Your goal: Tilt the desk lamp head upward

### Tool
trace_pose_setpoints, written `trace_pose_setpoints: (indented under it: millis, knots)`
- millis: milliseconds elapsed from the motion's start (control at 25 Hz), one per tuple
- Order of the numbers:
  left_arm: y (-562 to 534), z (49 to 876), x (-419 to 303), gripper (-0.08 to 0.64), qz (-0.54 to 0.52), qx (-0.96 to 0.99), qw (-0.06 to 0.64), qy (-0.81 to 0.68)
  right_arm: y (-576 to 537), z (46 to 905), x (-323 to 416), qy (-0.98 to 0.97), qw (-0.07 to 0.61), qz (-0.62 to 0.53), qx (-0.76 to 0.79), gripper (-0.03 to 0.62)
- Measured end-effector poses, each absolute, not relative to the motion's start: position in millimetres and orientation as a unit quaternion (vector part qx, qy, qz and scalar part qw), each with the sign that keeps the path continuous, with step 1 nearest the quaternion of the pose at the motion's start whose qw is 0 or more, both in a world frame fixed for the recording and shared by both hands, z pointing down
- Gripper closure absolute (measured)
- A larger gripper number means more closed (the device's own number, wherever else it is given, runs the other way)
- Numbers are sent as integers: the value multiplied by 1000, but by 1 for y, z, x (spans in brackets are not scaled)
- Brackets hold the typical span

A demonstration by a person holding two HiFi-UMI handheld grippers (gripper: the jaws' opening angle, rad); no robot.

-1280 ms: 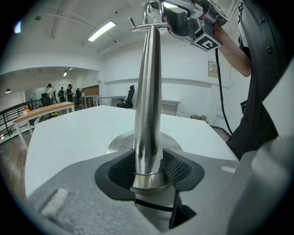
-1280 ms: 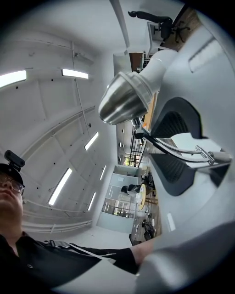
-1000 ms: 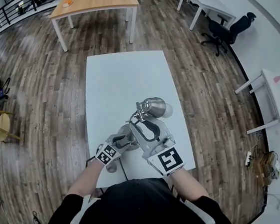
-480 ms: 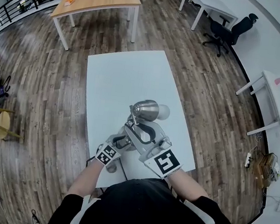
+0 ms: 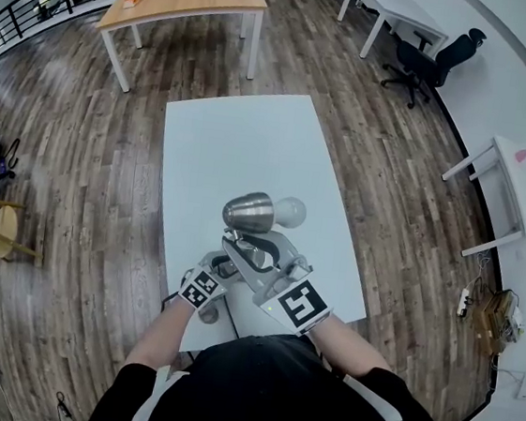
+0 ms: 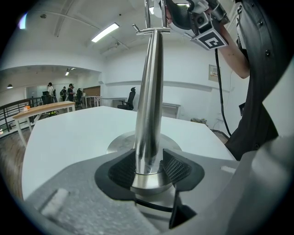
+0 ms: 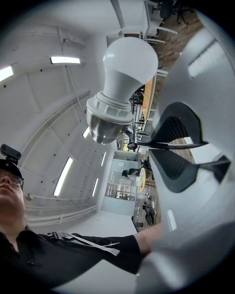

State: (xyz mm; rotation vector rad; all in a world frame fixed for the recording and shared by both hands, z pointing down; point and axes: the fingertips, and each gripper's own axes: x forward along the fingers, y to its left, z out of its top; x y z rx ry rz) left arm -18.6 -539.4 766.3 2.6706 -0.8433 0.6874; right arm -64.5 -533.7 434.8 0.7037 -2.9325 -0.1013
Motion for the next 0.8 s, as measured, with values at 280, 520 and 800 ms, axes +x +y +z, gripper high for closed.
trace_pose_setpoints:
  millis: [280,520,800]
  knots:
    - [-542,766,-20,368,241,916,138,-289,-538,445,-58,-961,70,-23,266,535]
    - [-543,765,-19,370,225,915,155,-295,-532,450,-23,-943,66,-6,326,520]
    - [-552,763,-23,370,217,903,193,-318,-516,453,30,-920,51,0,389,535]
